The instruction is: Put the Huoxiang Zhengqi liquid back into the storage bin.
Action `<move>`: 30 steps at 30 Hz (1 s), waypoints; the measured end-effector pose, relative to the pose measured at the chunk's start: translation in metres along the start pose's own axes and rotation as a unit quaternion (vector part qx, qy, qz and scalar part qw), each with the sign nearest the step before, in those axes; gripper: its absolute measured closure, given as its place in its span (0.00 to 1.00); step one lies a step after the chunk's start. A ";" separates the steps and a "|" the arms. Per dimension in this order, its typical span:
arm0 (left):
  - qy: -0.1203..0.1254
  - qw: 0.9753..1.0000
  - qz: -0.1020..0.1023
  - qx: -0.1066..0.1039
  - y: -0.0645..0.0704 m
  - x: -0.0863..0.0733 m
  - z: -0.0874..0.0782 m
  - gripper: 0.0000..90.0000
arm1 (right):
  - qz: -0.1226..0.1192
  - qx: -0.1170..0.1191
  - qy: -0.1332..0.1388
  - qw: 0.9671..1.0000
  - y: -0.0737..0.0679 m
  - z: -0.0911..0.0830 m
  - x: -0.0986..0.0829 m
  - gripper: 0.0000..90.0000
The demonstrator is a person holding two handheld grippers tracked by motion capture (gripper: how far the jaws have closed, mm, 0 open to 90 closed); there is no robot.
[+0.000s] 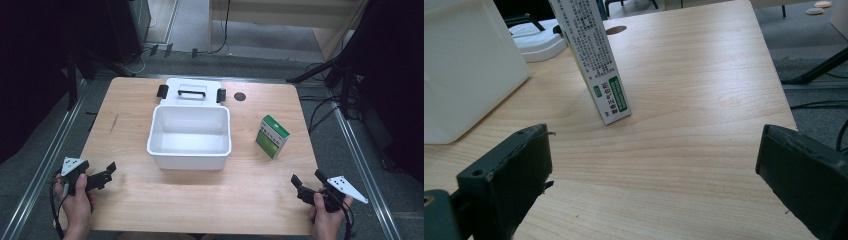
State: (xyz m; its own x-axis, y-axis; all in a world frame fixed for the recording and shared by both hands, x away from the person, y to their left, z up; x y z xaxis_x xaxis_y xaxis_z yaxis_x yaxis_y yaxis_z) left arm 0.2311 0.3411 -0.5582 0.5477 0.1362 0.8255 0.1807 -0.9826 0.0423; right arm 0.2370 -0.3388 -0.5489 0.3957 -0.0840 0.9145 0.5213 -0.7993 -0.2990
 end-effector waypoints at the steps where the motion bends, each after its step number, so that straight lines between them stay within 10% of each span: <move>1: -0.002 1.000 0.002 0.002 0.000 0.000 0.000 0.01 | 0.000 0.000 0.000 1.000 0.000 0.000 0.000 0.02; 15: 0.002 1.000 -0.004 0.001 0.000 0.000 0.000 0.01 | -0.021 -0.016 -0.040 0.999 -0.008 0.004 0.002 0.06; 30: 0.000 1.000 -0.007 -0.005 0.000 0.001 0.001 0.01 | -0.059 -0.036 -0.167 0.984 -0.024 0.019 0.033 0.13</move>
State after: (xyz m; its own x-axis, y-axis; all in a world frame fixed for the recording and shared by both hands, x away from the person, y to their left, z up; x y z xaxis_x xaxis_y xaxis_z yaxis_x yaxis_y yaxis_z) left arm 0.2321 0.3411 -0.5582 0.5448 0.1506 0.8250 0.1802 -0.9818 0.0602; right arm 0.2516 -0.3110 -0.5165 0.5686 0.2016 0.7975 0.5278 -0.8331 -0.1656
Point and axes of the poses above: each handheld gripper's, and its own axes: z roughly forward along the jaws, x roughly out of its top, y roughly to its right, the point moved 1 cm from there along z, roughly forward along the jaws, and after that the axes turned 15 degrees about x, right-handed, at the moved point
